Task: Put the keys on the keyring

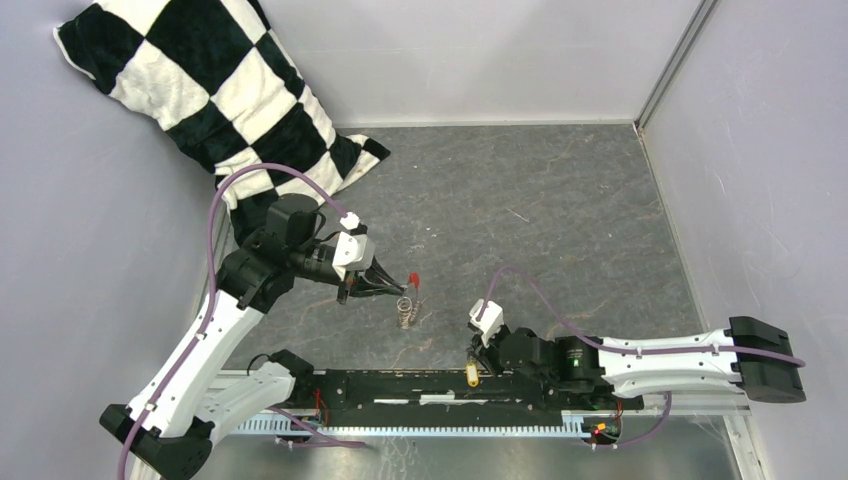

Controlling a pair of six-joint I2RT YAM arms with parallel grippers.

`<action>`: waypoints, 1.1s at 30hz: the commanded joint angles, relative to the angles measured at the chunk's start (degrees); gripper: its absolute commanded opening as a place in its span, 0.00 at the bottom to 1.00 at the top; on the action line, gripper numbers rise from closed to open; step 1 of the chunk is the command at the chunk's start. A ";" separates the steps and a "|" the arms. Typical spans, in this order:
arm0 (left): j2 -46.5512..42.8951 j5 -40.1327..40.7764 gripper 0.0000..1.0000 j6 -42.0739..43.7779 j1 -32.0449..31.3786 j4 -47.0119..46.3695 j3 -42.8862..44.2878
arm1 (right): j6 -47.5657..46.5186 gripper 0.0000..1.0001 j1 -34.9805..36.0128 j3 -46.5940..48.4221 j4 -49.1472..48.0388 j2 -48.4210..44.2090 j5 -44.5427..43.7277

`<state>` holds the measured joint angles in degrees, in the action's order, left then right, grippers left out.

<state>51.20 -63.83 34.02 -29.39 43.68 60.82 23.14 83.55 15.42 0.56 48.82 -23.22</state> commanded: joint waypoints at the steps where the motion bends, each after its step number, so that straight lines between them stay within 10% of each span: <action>1: -0.88 -0.33 0.02 1.20 -0.06 -0.52 1.35 | 5.07 0.42 1.08 1.31 2.78 1.57 3.68; 7: -1.18 -0.25 0.02 1.25 -0.11 -0.52 1.24 | 7.96 0.53 3.86 2.32 4.00 3.00 3.14; 33: -3.35 0.13 0.02 -0.42 -0.08 -0.35 -1.16 | 5.61 0.06 1.79 1.17 1.65 8.61 -2.57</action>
<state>49.12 -63.09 34.00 -29.39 43.72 60.16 30.37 86.56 16.14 2.48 57.74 -24.08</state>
